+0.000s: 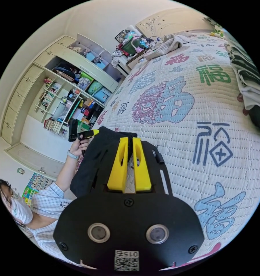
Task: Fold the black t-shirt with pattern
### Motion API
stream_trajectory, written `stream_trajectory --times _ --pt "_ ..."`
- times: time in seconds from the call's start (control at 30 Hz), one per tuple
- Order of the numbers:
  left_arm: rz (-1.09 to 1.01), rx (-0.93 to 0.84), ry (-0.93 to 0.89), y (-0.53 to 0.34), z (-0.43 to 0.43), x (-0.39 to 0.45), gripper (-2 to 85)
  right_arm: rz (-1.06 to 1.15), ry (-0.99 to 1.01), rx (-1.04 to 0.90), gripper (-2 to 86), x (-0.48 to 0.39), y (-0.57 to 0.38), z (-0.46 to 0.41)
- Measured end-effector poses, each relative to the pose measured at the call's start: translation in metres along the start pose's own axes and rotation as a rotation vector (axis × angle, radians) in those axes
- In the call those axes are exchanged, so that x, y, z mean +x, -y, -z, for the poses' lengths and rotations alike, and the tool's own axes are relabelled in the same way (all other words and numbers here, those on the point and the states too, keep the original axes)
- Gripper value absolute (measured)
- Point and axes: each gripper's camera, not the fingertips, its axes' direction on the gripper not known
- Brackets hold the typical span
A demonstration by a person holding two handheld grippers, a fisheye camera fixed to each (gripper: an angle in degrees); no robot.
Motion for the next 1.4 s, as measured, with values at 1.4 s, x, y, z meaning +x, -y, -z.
stream_trajectory --times 1.4 --pt "-0.528 -0.078 0.359 -0.343 0.004 0.192 12.5 0.284 -0.376 -0.138 12.2 -0.350 0.049 -0.131"
